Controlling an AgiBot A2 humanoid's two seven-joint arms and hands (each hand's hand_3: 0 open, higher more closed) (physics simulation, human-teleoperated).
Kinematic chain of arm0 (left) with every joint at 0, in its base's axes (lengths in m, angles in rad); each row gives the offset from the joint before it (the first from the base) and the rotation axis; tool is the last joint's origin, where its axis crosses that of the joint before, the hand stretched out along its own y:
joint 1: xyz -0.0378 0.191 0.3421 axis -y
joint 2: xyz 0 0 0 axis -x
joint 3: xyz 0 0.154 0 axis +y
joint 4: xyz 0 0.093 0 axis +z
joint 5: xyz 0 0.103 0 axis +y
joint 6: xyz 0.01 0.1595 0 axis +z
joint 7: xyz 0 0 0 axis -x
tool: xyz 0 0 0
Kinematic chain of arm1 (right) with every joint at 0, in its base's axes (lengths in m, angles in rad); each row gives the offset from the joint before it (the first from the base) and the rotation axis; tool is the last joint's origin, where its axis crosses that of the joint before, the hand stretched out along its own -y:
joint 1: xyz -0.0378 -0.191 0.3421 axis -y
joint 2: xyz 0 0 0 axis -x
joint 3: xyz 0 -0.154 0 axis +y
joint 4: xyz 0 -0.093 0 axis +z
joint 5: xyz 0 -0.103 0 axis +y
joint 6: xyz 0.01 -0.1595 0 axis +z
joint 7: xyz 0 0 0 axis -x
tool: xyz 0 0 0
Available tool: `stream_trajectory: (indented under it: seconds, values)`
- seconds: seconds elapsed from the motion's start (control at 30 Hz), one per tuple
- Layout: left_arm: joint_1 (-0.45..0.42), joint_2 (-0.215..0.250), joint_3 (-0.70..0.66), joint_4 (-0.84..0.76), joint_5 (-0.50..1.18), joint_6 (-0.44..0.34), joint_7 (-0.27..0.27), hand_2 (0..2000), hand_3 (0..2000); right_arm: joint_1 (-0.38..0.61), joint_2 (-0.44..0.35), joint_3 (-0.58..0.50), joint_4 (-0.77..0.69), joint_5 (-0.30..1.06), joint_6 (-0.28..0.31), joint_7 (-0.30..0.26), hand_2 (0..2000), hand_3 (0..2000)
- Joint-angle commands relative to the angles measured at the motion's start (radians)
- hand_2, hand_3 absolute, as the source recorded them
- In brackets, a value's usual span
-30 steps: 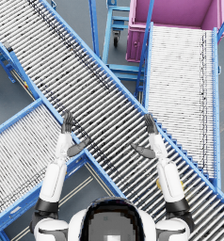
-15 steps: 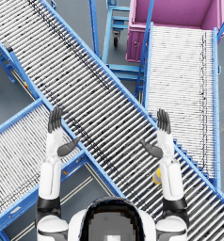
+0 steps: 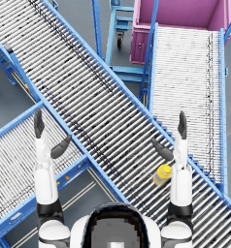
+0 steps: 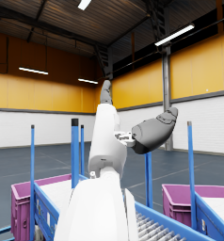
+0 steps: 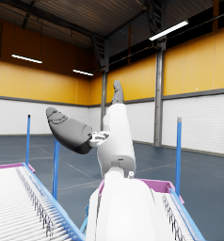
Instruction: Pick up the oil and place it on the left assembly line, put the cola on the right, and keep Sprite still
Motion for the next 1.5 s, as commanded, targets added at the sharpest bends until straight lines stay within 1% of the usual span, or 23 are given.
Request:
stream_trajectory:
  seconds: [0.03,0.23,0.47,0.83,1.0,1.13,1.2,1.37,1.4,1.47,1.5]
  values:
    - [0.014,-0.001,-0.010,-0.007,0.002,0.000,0.000,0,0,0.017,0.000,-0.018,-0.004,0.002,0.000,0.000,0,0]
    - [0.021,0.003,-0.010,-0.009,0.007,0.000,0.000,0,0,0.014,-0.007,-0.028,0.000,0.005,0.000,0.000,0,0]
    - [-0.002,0.013,-0.003,-0.010,0.008,0.000,0.000,0,0,0.015,-0.015,-0.036,-0.018,0.005,0.000,0.000,0,0]
    - [0.007,0.022,0.008,-0.009,0.008,0.000,0.000,0,0,0.013,-0.026,-0.042,-0.007,0.005,0.000,0.000,0,0]
    - [0.005,0.026,-0.022,-0.017,0.008,0.000,0.000,0,0,0.014,-0.031,-0.023,0.004,0.005,0.000,0.000,0,0]
    - [-0.009,0.031,-0.016,-0.018,0.008,0.000,0.000,0,0,0.004,-0.036,-0.039,0.010,0.005,0.000,0.000,0,0]
    - [-0.004,0.031,-0.023,-0.027,0.008,0.000,0.000,0,0,0.008,-0.038,-0.027,0.008,0.005,0.000,0.000,0,0]
    - [0.005,0.033,-0.003,-0.024,0.008,0.000,0.000,0,0,0.015,-0.041,-0.053,-0.013,0.005,0.000,0.000,0,0]
    - [0.011,0.033,-0.001,-0.020,0.008,0.000,0.000,0,0,-0.001,-0.044,-0.043,-0.009,0.005,0.000,0.000,0,0]
    - [-0.007,0.038,-0.004,-0.022,0.008,0.000,0.000,0,0,0.018,-0.042,-0.054,-0.012,0.005,0.000,0.000,0,0]
    - [0.005,0.036,-0.008,-0.023,0.008,0.000,0.000,0,0,0.018,-0.043,-0.056,-0.007,0.005,0.000,0.000,0,0]
